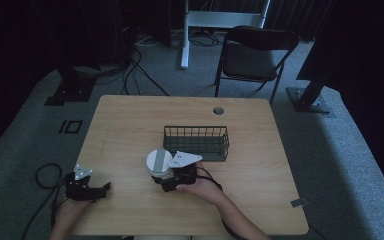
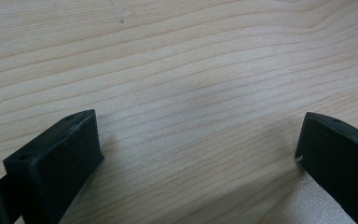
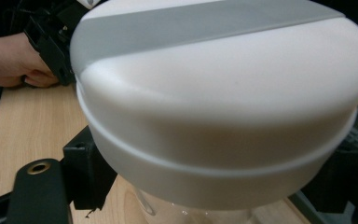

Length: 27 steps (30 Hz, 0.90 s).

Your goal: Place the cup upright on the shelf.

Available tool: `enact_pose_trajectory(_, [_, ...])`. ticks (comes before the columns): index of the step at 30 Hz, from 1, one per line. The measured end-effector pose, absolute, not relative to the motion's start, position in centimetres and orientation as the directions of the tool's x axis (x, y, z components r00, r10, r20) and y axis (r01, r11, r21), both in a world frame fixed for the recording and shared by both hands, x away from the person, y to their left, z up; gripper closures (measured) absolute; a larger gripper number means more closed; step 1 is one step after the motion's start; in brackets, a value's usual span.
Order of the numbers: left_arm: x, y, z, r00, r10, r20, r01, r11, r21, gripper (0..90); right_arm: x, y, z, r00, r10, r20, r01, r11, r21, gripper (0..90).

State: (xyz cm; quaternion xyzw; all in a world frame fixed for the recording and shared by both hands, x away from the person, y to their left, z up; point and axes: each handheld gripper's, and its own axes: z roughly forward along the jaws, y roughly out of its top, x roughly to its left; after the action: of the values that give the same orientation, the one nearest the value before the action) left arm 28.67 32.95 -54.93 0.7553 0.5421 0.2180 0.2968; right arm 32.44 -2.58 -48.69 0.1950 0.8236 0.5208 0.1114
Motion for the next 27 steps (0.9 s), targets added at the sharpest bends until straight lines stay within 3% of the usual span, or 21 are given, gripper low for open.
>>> enact_pose_trajectory(11, [28.7,32.9,-54.9,0.317,0.948,0.008,0.689,-0.236,0.685,0.2,33.5,-3.1,-46.2,-0.886,0.463,0.011,0.189,0.340,0.921,18.4])
enact_pose_trajectory(27, [28.7,32.9,-54.9,0.317,0.948,0.008,0.689,-0.236,0.685,0.2,35.4,-5.8,-43.2,-0.810,0.587,-0.016,0.178,0.271,0.946,18.4])
